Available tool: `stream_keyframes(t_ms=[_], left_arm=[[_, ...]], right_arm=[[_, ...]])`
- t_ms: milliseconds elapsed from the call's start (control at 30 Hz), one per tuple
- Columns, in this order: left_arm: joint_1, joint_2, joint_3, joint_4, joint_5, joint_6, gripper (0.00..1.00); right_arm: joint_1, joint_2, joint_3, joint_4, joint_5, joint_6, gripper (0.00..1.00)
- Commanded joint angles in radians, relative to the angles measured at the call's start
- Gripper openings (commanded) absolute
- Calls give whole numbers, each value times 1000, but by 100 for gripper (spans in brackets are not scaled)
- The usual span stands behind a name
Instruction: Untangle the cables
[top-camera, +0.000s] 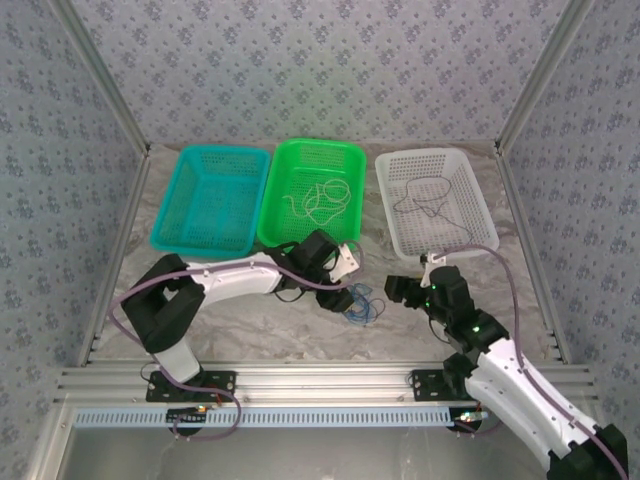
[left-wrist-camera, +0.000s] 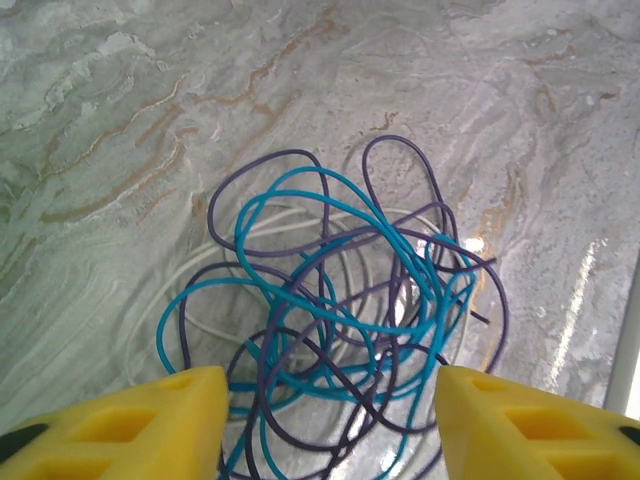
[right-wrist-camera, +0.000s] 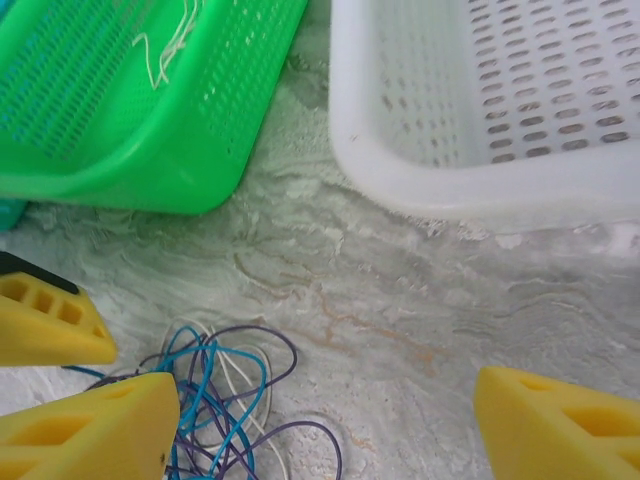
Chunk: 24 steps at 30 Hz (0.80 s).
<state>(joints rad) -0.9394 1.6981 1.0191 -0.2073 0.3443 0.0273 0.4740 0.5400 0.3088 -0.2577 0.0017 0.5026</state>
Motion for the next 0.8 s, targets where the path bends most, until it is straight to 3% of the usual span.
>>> stream_keyframes(t_ms=[0,133,233,533,767], left_arm=[[-13,31,42,-41,-38,23,45],[-14,8,30,-8,-48,3,19],[-15,-32,15,23,-51,-14,8],[-15,-151,-31,114,-44,-80,5],[-15,-203,-54,150,-42,-108,4]], right_arm=[[-53,-45,-4,-71,-49,22,80],[-117,-102,-6,-109,-44,35,84],[-165,-143,-7,-102,-53,42,89],[-196,-247,-33,-20,-83,44,94],[-162,-262,-98,108,-232,81,91]])
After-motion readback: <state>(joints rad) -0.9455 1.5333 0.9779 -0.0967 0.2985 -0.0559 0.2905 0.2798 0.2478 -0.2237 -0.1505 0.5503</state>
